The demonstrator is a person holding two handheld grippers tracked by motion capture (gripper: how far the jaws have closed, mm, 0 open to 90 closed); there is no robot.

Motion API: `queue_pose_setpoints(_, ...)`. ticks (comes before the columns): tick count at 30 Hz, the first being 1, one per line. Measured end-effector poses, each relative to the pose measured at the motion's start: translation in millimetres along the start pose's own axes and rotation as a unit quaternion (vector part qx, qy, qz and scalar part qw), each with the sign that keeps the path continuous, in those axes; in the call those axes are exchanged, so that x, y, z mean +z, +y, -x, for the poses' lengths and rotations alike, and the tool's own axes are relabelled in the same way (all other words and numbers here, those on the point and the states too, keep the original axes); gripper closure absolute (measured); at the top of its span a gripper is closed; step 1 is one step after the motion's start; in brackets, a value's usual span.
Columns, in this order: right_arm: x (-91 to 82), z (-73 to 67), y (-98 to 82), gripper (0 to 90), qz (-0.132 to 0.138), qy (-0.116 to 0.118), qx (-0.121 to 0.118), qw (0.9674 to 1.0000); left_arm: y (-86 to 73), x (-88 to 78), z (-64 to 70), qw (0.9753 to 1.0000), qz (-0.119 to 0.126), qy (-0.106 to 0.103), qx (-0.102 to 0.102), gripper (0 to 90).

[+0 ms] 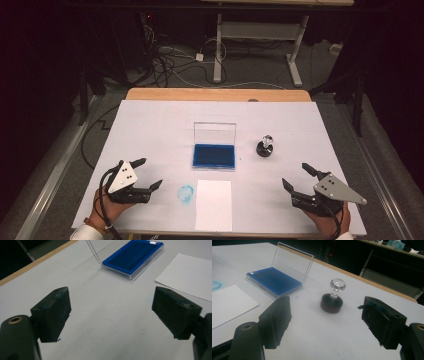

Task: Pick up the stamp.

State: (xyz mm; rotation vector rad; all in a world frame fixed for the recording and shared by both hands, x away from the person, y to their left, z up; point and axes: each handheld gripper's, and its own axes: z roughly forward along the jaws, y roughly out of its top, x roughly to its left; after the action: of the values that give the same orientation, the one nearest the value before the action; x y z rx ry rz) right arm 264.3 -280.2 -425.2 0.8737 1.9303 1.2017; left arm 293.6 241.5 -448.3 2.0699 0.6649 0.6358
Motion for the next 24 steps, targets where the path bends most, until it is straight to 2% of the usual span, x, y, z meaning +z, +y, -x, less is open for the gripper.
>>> queue_pose_setpoints(6,0.7,2.9,-0.9,21.9,-0.004,-0.001,0.006,1.0,-1.1,1.0,1.6,1.0,-0.006,-0.005,0.001,15.2)
queue_pose_setpoints(14,1.7,4.9,2.3,20.3,-0.011,-0.005,-0.001,0.9999,-1.0,2.3,4.2,0.9998,-0.011,-0.012,0.008,15.2)
queue_pose_setpoints(20,9.7,16.1,7.9,19.7,-0.026,-0.003,-0.003,0.9996,-1.9,0.7,4.9,0.9998,-0.015,-0.014,0.007,15.3)
queue_pose_setpoints(21,12.0,19.4,10.2,19.7,-0.029,0.0,-0.001,0.9996,-2.7,0.4,5.4,0.9997,-0.018,-0.016,0.0,15.3)
queue_pose_setpoints(23,17.2,26.4,16.1,19.4,-0.032,0.011,0.012,0.9994,-2.9,0.3,4.7,0.9998,-0.018,-0.012,0.004,15.3)
queue_pose_setpoints(24,21.2,29.3,19.5,18.1,-0.039,0.018,0.017,0.9989,-3.4,0.0,5.0,0.9997,-0.02,-0.017,-0.002,15.3)
